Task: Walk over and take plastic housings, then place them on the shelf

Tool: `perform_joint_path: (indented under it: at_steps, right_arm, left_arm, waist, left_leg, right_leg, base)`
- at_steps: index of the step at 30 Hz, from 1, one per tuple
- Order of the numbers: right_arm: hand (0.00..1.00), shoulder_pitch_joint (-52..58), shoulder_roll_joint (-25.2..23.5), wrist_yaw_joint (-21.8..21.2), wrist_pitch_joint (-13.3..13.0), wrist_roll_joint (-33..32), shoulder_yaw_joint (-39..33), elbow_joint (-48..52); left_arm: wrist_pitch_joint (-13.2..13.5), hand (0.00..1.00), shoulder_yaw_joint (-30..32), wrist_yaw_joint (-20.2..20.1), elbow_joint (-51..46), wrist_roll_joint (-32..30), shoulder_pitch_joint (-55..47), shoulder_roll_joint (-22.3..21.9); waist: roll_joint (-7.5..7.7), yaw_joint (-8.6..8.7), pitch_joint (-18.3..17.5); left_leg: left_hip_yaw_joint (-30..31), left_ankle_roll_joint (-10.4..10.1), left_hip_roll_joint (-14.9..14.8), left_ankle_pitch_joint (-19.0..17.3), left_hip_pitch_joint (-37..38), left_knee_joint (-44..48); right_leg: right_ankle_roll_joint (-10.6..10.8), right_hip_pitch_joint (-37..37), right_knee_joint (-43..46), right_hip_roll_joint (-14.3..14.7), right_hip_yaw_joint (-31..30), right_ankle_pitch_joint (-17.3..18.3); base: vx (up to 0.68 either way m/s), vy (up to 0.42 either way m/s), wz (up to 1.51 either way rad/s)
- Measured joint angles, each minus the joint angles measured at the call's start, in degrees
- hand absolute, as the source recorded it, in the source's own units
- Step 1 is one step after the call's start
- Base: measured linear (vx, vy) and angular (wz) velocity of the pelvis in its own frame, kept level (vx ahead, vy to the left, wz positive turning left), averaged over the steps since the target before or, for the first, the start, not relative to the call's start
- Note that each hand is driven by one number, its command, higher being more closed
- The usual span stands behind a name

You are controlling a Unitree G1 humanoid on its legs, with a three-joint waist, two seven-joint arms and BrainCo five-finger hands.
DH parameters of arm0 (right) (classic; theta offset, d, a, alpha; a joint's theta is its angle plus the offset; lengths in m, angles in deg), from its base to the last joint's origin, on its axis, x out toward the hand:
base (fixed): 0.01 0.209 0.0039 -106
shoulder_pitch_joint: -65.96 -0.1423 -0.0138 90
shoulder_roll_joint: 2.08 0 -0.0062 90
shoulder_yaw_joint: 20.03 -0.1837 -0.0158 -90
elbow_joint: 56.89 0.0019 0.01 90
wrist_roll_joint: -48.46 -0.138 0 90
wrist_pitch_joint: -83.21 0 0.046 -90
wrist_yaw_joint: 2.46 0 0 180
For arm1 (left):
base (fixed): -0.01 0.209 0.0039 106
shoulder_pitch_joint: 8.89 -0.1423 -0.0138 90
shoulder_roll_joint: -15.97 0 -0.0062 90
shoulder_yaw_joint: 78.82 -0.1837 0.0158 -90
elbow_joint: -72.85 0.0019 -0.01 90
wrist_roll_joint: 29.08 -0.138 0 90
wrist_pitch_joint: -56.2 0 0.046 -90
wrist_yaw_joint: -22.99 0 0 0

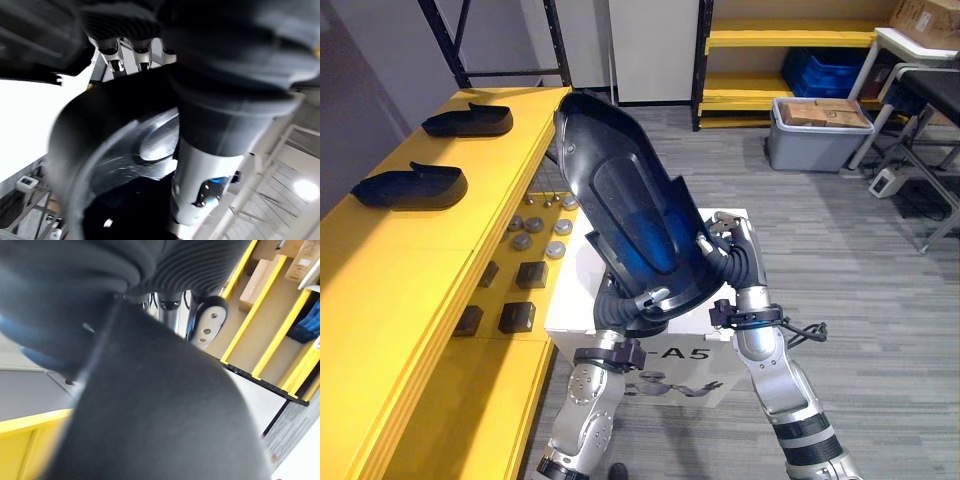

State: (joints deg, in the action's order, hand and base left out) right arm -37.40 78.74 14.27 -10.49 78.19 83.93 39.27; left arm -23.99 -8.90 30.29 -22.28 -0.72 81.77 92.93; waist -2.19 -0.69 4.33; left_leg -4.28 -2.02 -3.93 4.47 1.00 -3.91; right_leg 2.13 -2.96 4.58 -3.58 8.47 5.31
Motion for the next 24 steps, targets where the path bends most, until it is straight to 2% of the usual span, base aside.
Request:
perform_joint_path:
  at_steps: [1, 3, 4, 10, 13, 16, 18, 21, 24]
  right_arm:
    - [1.00, 0.0, 0.2, 0.0, 0.1, 0.1, 0.4, -0.7]
    - [1.00, 0.0, 0.4, 0.0, 0.1, 0.2, 0.6, -1.1]
    - [0.00, 0.0, 0.8, 0.0, 0.1, 0.4, 1.0, -1.5]
    - [0.00, 1.8, 4.2, 0.0, -0.4, 0.1, 4.0, -2.3]
    - [0.00, 4.2, 4.5, -0.1, -2.0, 0.0, 4.8, -2.3]
    - [0.00, 5.9, 4.6, -1.7, -2.7, -2.6, 4.7, -2.3]
    - [0.00, 8.0, 4.5, -3.4, -2.8, -6.0, 4.2, -2.3]
    - [0.00, 9.2, 4.0, -5.6, -3.0, -11.5, 2.5, -2.1]
    - [0.00, 9.3, 3.8, -7.1, -3.2, -17.4, -0.2, 1.0]
  left_arm:
    - [-0.2, 1.00, -0.2, 0.1, 0.4, 1.9, 0.0, 0.3]
    - [-0.3, 1.00, -0.6, 0.1, 1.0, 2.7, 0.0, 0.7]
    - [-0.5, 1.00, -1.1, 0.5, 1.4, 3.8, 0.1, 1.2]
    - [-1.0, 1.00, -1.7, 2.9, 2.9, 4.2, 0.3, 3.2]
    - [-1.7, 1.00, -1.4, 4.4, 4.1, 4.0, 0.7, 4.2]
    - [-2.7, 1.00, 0.2, 5.1, 4.0, -1.2, 0.7, 4.1]
    - [-3.4, 1.00, 2.0, 6.0, 3.7, -9.3, 0.8, 3.5]
    - [-3.9, 1.00, 3.3, 6.0, 2.6, -16.8, 0.9, 2.3]
    - [-4.2, 1.00, 4.2, 6.0, 1.6, -20.2, 0.9, 0.6]
  waist:
    - [0.00, 0.06, -0.1]
    - [0.01, 0.14, -0.3]
    - [0.02, 0.28, -0.4]
    - [0.07, 0.61, -2.0]
    - [0.09, 0.63, -2.1]
    - [0.15, 0.80, -2.2]
    - [0.40, 0.80, -2.3]
    - [0.62, 0.87, -2.5]
    - [0.62, 0.89, -2.5]
  left_leg:
    - [-0.1, 0.0, 0.0, 0.1, 0.1, -0.2]
    - [-0.1, 0.0, 0.0, 0.2, 0.2, -0.4]
    - [-0.1, 0.0, 0.0, 0.2, 0.2, -0.5]
    - [-0.2, 0.0, 0.0, 0.3, -0.1, -0.8]
    - [-0.2, 0.0, -0.1, 0.3, -0.1, -0.7]
    - [-0.2, 0.0, -0.1, 0.3, 0.0, -0.7]
    - [-0.2, 0.0, 0.0, 0.3, 0.2, -0.8]
    - [-0.2, 0.1, 0.0, 0.5, 0.3, -0.9]
    - [-0.2, 0.1, 0.0, 0.6, 0.4, -1.0]
  right_leg:
    - [0.0, 0.0, -0.1, 0.0, -0.1, 0.0]
    - [0.0, 0.0, -0.1, 0.0, -0.1, 0.0]
    - [0.0, 0.1, -0.2, 0.0, -0.1, 0.0]
    - [0.0, 0.0, -0.5, 0.0, -0.2, 0.0]
    - [-0.2, 0.0, -0.5, 0.1, -0.1, -0.1]
    - [-0.2, -0.1, -0.4, 0.1, -0.1, -0.1]
    - [-0.2, -0.3, -0.3, 0.1, -0.1, -0.1]
    - [-0.2, -0.3, -0.2, 0.1, -0.1, -0.1]
    - [-0.2, -0.2, -0.1, 0.1, -0.2, -0.1]
  base:
    - [0.00, 0.000, 0.00]
    - [0.00, 0.000, 0.00]
    - [0.00, 0.000, 0.00]
    - [0.00, 0.000, 0.00]
    - [0.00, 0.000, 0.00]
    - [-0.01, 0.001, 0.00]
    - [0.00, 0.000, 0.00]
    - [0.00, 0.000, 0.00]
    - [-0.01, 0.001, 0.00]
